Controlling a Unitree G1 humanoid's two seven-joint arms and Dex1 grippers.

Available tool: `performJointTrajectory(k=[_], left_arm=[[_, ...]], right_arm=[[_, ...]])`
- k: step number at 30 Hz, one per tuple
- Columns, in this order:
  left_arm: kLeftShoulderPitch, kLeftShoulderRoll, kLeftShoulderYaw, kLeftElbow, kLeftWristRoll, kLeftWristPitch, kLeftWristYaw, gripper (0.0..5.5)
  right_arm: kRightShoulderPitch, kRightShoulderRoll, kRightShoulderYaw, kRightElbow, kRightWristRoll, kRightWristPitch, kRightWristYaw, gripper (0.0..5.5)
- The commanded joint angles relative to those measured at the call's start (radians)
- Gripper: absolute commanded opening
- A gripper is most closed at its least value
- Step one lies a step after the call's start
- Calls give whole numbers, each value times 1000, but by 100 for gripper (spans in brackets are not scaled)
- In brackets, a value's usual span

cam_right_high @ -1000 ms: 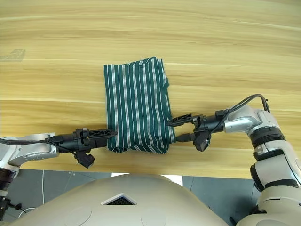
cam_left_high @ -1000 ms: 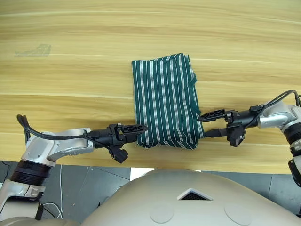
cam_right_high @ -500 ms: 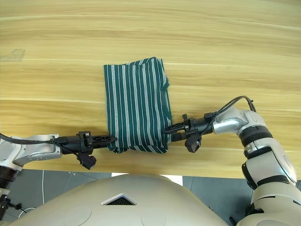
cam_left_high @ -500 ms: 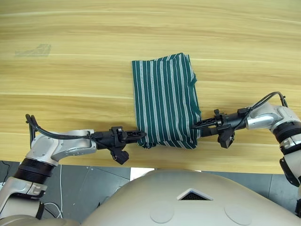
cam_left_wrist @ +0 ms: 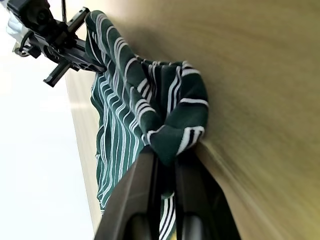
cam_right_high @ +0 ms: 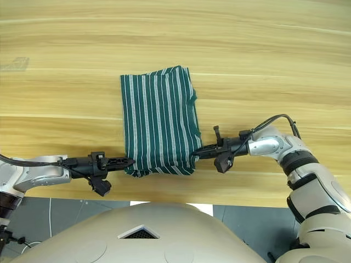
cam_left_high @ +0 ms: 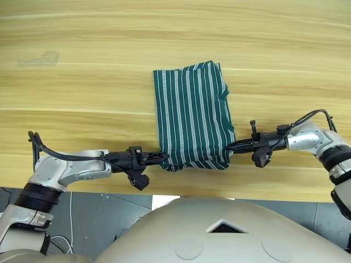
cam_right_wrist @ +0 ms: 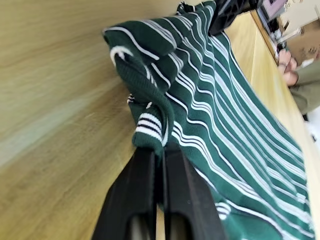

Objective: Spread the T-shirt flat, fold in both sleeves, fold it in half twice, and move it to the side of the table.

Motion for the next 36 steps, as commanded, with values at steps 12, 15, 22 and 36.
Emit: performJointTrajectory(k=[12,15,22,36], left_arm=[[244,313,76,-375,-1257,879,-833,18],[339,364,152,-423,-1341,920,-911,18],[339,308,288,-491,-1536,1056,-996,18],[-180,-106,147,-70,-1144,1124,-762,18]], right_arm=[[236,-243,-228,-609,677,1148,512,0],[287,-284,-303,-719,762,1307,572,0],[275,-158,-478,-811,817,1450,525,0],[-40,270,-515,-346,373,1233,243,0]])
